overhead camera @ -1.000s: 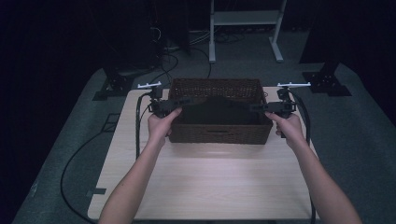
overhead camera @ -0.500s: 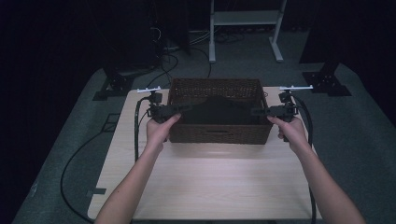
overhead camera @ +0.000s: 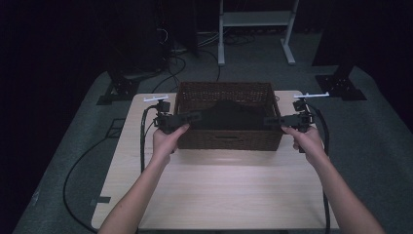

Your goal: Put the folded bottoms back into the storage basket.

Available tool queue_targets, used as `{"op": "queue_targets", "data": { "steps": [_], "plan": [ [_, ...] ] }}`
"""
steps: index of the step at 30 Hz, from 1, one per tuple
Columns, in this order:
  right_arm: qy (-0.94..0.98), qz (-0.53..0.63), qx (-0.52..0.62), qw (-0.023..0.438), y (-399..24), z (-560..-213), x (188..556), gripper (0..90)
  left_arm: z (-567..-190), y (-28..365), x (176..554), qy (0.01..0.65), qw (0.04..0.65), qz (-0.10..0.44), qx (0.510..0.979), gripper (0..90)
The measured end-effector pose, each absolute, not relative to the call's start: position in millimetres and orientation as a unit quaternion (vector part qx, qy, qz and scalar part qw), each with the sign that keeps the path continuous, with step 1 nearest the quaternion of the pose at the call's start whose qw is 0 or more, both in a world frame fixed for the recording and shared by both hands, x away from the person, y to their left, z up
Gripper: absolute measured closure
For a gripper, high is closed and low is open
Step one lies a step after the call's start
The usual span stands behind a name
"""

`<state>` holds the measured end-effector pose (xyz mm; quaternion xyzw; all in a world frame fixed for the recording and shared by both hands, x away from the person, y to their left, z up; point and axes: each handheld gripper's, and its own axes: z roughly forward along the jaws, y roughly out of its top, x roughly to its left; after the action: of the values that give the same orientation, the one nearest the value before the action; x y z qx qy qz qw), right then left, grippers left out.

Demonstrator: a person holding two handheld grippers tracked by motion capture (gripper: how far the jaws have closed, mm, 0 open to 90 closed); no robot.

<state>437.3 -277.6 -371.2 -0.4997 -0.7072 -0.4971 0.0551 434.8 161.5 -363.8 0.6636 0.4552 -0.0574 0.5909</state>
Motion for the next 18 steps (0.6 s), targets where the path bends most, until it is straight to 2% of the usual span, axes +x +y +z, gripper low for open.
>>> {"op": "queue_targets", "data": {
  "steps": [18],
  "plan": [
    [-0.705,-0.517,-0.481,0.065,-281,-378,411,25.7,-369,149,413,0.435,0.588,-0.059,0.679,8.4]
  ]
}}
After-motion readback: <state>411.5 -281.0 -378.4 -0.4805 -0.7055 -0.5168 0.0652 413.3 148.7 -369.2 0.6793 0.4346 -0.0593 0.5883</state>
